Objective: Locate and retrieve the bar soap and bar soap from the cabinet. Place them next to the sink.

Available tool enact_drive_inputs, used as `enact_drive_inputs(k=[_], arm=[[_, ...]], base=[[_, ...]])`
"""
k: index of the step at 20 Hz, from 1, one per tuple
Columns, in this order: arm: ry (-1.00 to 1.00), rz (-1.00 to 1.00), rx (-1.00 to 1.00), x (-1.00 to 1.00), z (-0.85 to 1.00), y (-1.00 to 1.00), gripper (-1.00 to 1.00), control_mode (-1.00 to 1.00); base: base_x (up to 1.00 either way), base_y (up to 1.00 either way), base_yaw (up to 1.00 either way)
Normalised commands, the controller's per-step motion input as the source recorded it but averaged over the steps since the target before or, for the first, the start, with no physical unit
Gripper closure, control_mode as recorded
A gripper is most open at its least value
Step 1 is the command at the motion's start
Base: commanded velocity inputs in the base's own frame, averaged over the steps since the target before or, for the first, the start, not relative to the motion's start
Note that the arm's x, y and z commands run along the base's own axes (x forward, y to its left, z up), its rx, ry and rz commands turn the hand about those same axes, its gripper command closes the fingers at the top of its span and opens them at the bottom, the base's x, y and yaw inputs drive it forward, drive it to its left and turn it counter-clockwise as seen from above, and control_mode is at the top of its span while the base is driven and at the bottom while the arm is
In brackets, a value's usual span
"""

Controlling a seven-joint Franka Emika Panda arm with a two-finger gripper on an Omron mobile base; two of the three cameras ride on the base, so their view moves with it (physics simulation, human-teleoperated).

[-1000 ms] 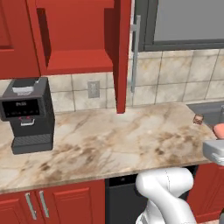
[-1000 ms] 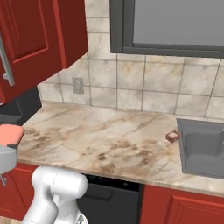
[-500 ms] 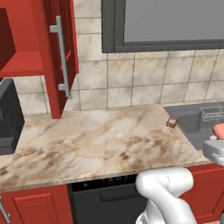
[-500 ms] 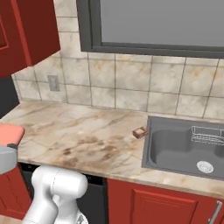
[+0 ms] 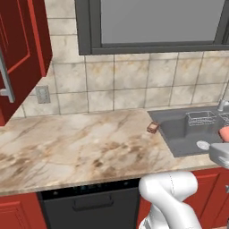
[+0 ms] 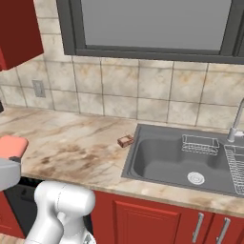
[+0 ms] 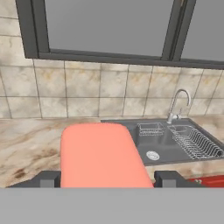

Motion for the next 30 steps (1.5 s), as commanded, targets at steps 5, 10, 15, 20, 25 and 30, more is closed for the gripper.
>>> enact_drive_inputs(k=[5, 10, 15, 20, 25, 30], arm=[[0.00, 0.00, 0.00, 0.00, 0.00, 0.00, 1.00, 1.00], [0.00, 0.00, 0.00, 0.00, 0.00, 0.00, 1.00, 1.00], [0.00, 0.00, 0.00, 0.00, 0.00, 0.00, 1.00, 1.00], [0.00, 0.00, 0.00, 0.00, 0.00, 0.00, 1.00, 1.00], [0.00, 0.00, 0.00, 0.00, 0.00, 0.00, 1.00, 1.00], [0.00, 0.01, 0.00, 0.05, 0.00, -0.02, 1.00, -1.00]], base=[[0.19, -0.04, 0.00], [0.52, 0.00, 0.00], [0.52, 0.00, 0.00], [0.31, 0.00, 0.00], [0.00, 0.00, 0.00], [0.00, 0.00, 0.00]])
